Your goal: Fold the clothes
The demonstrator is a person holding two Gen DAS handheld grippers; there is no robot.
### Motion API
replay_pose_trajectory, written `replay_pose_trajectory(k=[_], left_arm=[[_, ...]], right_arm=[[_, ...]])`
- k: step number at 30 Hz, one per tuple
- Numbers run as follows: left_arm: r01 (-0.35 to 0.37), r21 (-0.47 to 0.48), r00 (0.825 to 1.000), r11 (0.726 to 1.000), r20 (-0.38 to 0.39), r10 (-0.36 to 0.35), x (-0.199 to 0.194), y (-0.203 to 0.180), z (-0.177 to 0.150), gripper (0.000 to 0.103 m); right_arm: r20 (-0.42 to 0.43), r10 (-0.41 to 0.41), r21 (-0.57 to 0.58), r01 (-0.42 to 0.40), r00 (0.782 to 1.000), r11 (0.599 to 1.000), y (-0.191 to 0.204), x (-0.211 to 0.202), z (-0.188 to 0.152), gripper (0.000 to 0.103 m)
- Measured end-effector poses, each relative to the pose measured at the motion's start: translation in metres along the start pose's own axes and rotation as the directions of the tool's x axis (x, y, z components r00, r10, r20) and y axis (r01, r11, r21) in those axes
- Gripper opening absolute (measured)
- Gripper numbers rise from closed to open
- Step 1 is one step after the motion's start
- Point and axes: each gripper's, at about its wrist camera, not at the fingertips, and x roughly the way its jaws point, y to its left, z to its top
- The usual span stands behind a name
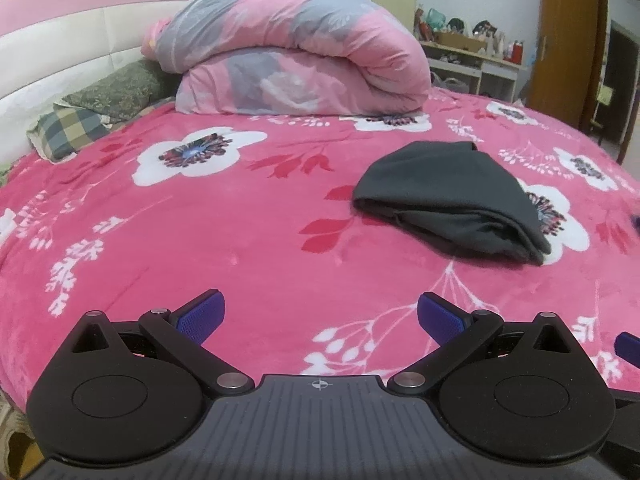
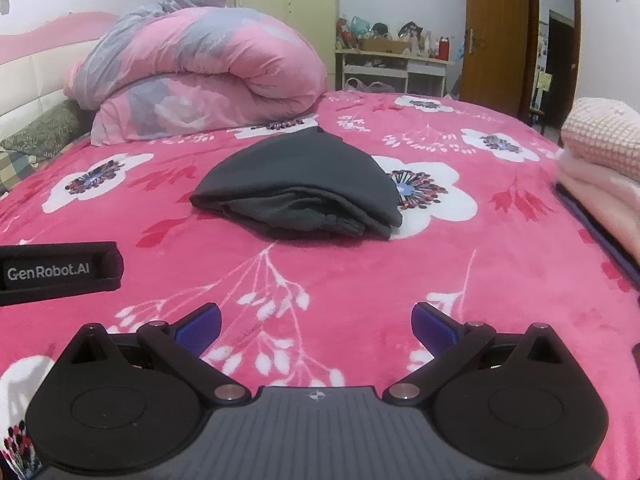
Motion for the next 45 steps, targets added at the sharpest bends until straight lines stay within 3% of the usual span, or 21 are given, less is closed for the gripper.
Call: replay_pose_trajectory(k=[7,11,15,18,24,30,45], left_arm=[[0.079,-0.032,0.996,0.996,-0.032,-0.08,0.0,0.017,0.002,0.103],[0.082,-0.048,0.994,0.995,-0.063,-0.085,0.003,0.023,-0.002,0.103],[0.094,-0.07,0.991,0.993,-0.091,-0.1,0.004,0.029,-0.004,0.103],[0.053,-0.053,0.994,0.997,-0.09,-0.058,0.003,0.031,-0.005,0.103],[0.055,-0.041,0.997,0.998,-0.047,-0.057,-0.004,0.032,-0.001,0.103],[-0.026,-0.011,0.999,1.0,-0.03,0.026,-0.004,0.024,-0.001,0.103],[-0.023,-0.032,0.999,0.999,-0.032,0.022,-0.003,0.025,-0.001,0.103]], right_arm=[[0.017,0.006,0.005,-0.006,1.0,1.0,0.002,-0.011,0.008,0.103],[0.016,0.008,0.004,-0.008,1.0,1.0,0.0,-0.018,0.018,0.103],[0.031,-0.01,-0.006,0.01,0.999,1.0,0.011,-0.011,0.006,0.103],[0.032,-0.015,-0.019,0.015,0.999,1.0,0.012,-0.012,0.008,0.103],[0.034,-0.019,-0.002,0.019,0.999,1.0,0.009,-0.011,0.009,0.103],[0.035,-0.022,0.007,0.022,0.999,1.0,0.006,-0.01,0.01,0.103],[0.032,-0.024,0.009,0.024,0.999,1.0,0.005,-0.01,0.01,0.103]])
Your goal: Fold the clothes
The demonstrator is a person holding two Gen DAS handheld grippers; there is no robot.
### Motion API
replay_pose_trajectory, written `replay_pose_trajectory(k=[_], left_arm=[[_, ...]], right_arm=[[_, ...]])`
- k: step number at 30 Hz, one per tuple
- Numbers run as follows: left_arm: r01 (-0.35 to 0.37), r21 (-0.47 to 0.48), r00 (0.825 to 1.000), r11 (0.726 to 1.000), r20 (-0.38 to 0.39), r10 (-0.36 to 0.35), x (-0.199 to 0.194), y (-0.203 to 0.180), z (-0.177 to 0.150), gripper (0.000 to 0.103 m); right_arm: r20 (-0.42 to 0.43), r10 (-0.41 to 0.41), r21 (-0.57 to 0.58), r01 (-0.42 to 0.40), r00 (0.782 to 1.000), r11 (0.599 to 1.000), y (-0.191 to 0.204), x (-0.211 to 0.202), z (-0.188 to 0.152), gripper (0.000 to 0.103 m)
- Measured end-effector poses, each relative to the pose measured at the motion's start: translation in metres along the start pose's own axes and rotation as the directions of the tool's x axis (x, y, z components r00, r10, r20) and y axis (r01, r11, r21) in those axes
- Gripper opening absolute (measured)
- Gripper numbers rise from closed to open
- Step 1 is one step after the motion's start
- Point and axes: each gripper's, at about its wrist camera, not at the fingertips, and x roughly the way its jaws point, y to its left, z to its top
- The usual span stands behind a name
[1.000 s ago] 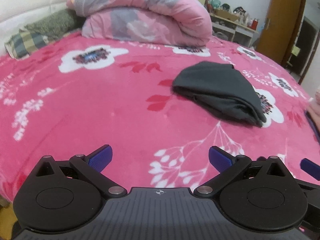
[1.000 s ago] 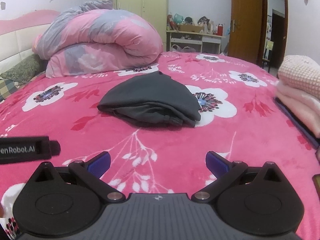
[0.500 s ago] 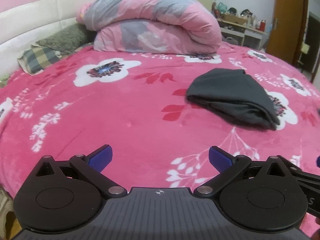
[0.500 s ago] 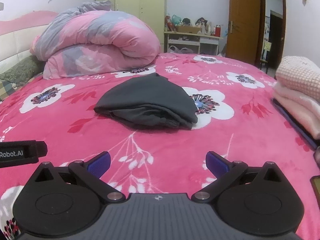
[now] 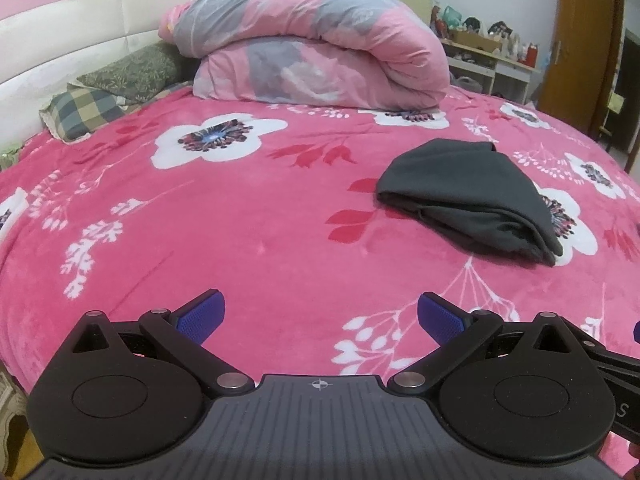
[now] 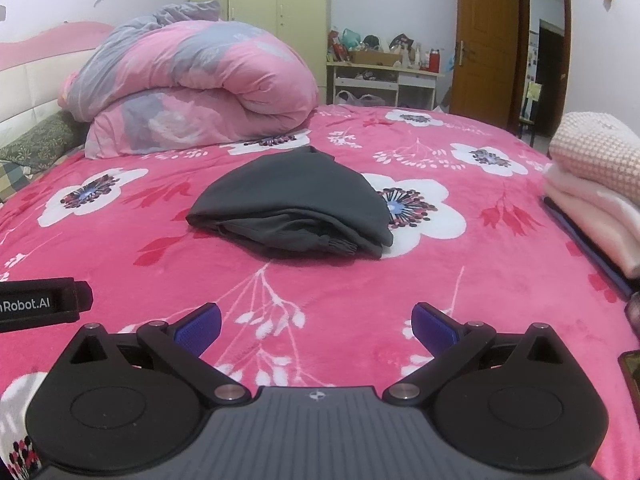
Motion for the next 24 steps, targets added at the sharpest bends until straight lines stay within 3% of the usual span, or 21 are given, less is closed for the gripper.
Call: replay_pose_trajectory(k=[24], left_arm=[[0.027,-0.019,1.0,0.999,-0.01,-0.027,0.0018,-0.001,-0.0017,0.103]], right_arm=[[-0.007,-0.011,0.002,0.011,1.0,1.0,0.0032,0.0016,-0.002,0.103]])
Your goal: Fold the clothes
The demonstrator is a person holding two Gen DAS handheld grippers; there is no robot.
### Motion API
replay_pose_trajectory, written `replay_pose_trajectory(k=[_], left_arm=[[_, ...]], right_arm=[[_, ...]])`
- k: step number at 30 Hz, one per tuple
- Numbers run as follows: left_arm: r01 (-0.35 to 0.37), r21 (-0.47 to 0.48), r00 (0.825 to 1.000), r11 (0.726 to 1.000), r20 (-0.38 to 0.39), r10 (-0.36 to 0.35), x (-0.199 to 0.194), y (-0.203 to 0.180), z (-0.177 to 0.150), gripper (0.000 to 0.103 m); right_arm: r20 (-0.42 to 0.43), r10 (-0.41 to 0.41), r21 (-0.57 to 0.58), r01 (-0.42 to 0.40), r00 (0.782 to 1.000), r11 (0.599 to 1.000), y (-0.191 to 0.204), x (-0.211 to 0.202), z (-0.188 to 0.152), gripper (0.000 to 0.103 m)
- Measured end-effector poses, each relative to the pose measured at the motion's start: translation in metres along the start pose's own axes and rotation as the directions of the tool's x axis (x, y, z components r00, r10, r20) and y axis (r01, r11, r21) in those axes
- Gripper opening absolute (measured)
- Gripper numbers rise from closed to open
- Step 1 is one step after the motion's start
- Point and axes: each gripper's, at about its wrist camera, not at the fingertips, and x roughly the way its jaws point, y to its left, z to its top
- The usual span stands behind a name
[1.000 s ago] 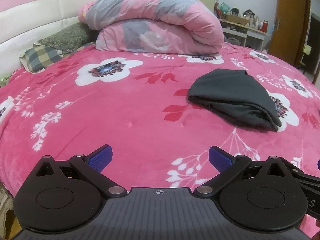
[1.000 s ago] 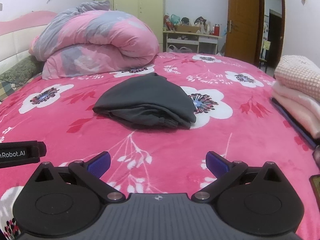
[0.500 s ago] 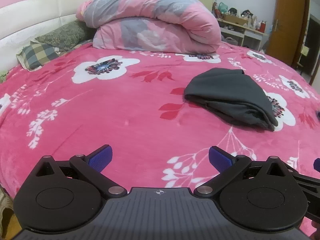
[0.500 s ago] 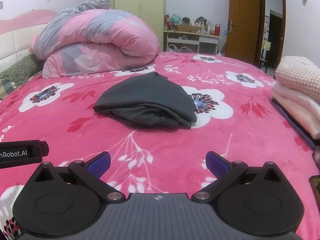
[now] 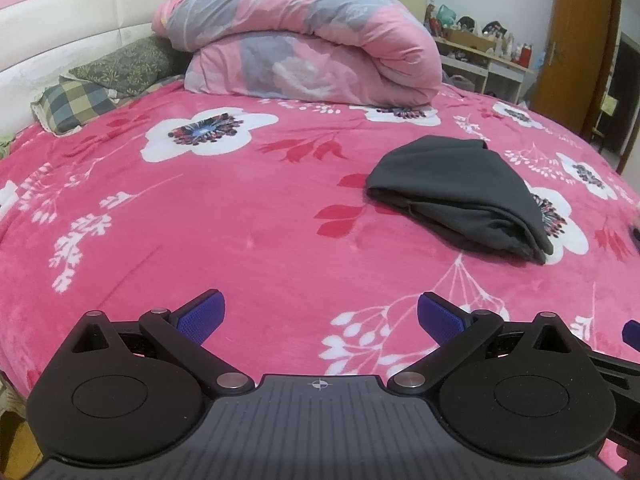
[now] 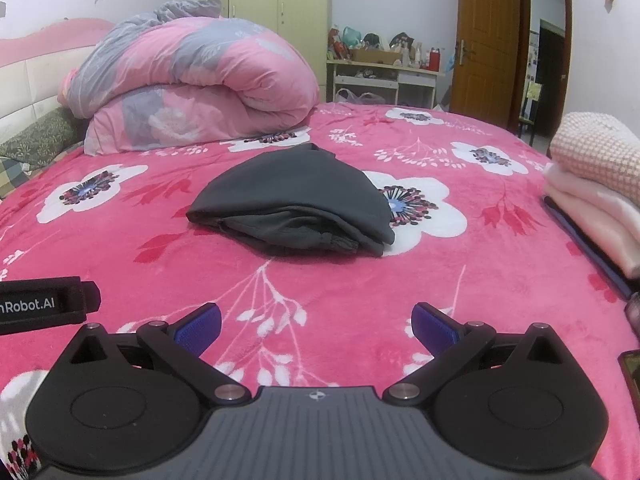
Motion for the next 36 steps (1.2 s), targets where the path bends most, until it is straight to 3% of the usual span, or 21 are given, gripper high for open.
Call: replay_pose_trajectory(k=[27,31,36], left_arm=[[0.031,-0.029,1.0,0.999,-0.004,-0.031,0.011,0.003,0.002,0.103],[0.088,-0.063,0.996,0.994,-0.015,-0.09,0.018,0.005,0.002,0.103],[0.193,-0.178,0.98,0.965,-0.021,-0.2,0.033,0.011,0.002,0.103]], right_arm=[[-0.019,-0.013,0.007,0.013,1.0,1.0,0.005,0.012,-0.004,0.103],[-0.028,-0.015,0.011,0.015,1.0,1.0,0.004,0.02,-0.007,0.103],[-0.033,-0.011,0.023,0.012,0.999,1.0,-0.003,0.034,-0.012,0.103]])
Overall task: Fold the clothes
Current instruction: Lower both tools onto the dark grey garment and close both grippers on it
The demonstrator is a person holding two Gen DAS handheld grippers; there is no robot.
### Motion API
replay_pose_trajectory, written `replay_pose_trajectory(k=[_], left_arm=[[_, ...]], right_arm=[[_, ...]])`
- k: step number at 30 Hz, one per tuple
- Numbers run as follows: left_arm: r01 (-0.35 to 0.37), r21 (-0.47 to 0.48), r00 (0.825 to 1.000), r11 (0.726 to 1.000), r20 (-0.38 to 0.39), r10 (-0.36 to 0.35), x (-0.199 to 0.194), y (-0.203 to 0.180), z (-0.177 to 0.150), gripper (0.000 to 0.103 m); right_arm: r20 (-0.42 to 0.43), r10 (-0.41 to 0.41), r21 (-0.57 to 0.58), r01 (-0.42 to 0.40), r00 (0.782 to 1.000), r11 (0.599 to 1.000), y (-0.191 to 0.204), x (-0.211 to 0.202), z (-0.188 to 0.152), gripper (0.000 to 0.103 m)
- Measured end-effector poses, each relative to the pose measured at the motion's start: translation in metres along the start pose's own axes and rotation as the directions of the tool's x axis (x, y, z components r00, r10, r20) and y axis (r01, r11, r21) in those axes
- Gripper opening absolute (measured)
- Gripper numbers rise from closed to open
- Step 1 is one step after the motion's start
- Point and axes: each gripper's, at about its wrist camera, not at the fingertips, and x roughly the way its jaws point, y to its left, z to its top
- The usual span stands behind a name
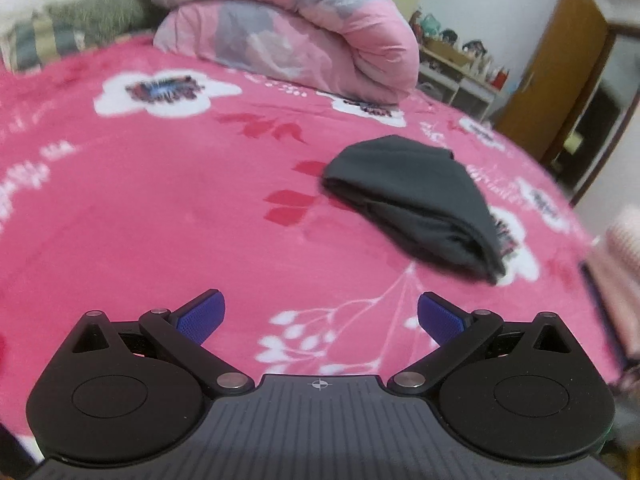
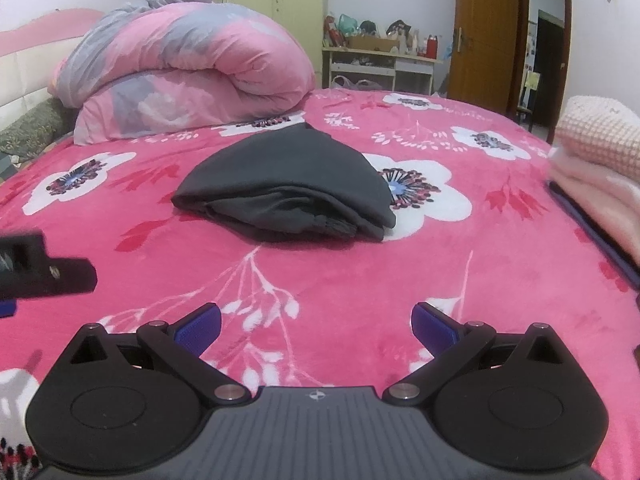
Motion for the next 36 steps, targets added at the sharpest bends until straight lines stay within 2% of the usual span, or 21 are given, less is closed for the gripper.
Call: replay_pose_trajectory(k=[2,5,8,14,17,20,22,23,25,26,28,30,32,33,34,35,36], left_arm=[[-0.008,0.014,1.0,1.0,0.01,0.008,0.007,-0.003,0.002,0.103],[-0.03,0.094,0.998,0.995,0.065,0.024,0.016,-0.014,0.004,0.103],[-0.011,0.196,0.994,0.981,0.108,-0.01,0.028,-0.03,0.009,0.103],[0.025,0.345,0.99,0.938,0.122,-0.072,0.067,-0.06,0.026,0.103],[0.04,0.365,0.99,0.93,0.111,-0.086,0.092,-0.069,0.037,0.103],[0.053,0.323,0.992,0.945,0.089,-0.086,0.117,-0.069,0.052,0.098],[0.068,0.292,0.993,0.954,0.073,-0.093,0.132,-0.067,0.06,0.095],[0.071,0.29,0.994,0.955,0.063,-0.093,0.14,-0.068,0.061,0.093],[0.07,0.297,0.996,0.952,0.037,-0.085,0.155,-0.07,0.061,0.077],[0.07,0.301,0.996,0.951,0.024,-0.081,0.162,-0.072,0.061,0.073],[0.075,0.291,0.997,0.954,-0.006,-0.077,0.173,-0.073,0.059,0.059],[0.081,0.286,0.997,0.955,-0.017,-0.08,0.177,-0.074,0.055,0.05],[0.083,0.289,0.996,0.954,-0.008,-0.085,0.175,-0.075,0.052,0.03],[0.088,0.288,0.996,0.954,-0.011,-0.088,0.173,-0.075,0.052,0.011],[0.094,0.285,0.995,0.954,-0.017,-0.093,0.171,-0.076,0.051,0.003],[0.099,0.278,0.995,0.955,-0.016,-0.098,0.169,-0.076,0.051,0.002],[0.104,0.276,0.994,0.956,-0.011,-0.106,0.165,-0.076,0.051,0.0]], right_arm=[[0.001,0.003,0.011,-0.003,1.0,1.0,-0.006,0.008,-0.003,0.103],[0.006,0.015,0.037,-0.016,1.0,0.999,-0.022,0.021,-0.004,0.103],[0.025,0.035,0.08,-0.037,0.999,0.996,-0.043,0.035,0.0,0.103],[0.06,0.077,0.109,-0.083,0.995,0.991,-0.076,0.071,0.026,0.102],[0.079,0.117,0.1,-0.125,0.99,0.987,-0.081,0.093,0.048,0.1],[0.096,0.163,0.093,-0.172,0.982,0.981,-0.085,0.115,0.069,0.098],[0.096,0.204,0.084,-0.212,0.974,0.974,-0.082,0.131,0.083,0.09],[0.093,0.225,0.075,-0.232,0.97,0.97,-0.079,0.14,0.09,0.089],[0.085,0.244,0.06,-0.25,0.966,0.967,-0.072,0.157,0.1,0.088],[0.074,0.252,0.056,-0.257,0.965,0.965,-0.069,0.167,0.102,0.087],[0.039,0.279,0.078,-0.281,0.959,0.956,-0.067,0.181,0.102,0.077],[0.019,0.313,0.096,-0.313,0.95,0.945,-0.068,0.19,0.101,0.074],[0.016,0.356,0.105,-0.355,0.934,0.929,-0.07,0.19,0.099,0.061],[0.024,0.368,0.095,-0.369,0.929,0.925,-0.07,0.187,0.098,0.046],[0.034,0.375,0.091,-0.376,0.926,0.922,-0.071,0.182,0.098,0.03],[0.043,0.381,0.087,-0.383,0.924,0.92,-0.072,0.177,0.098,0.023],[0.05,0.383,0.09,-0.386,0.922,0.918,-0.073,0.174,0.1,0.012]])
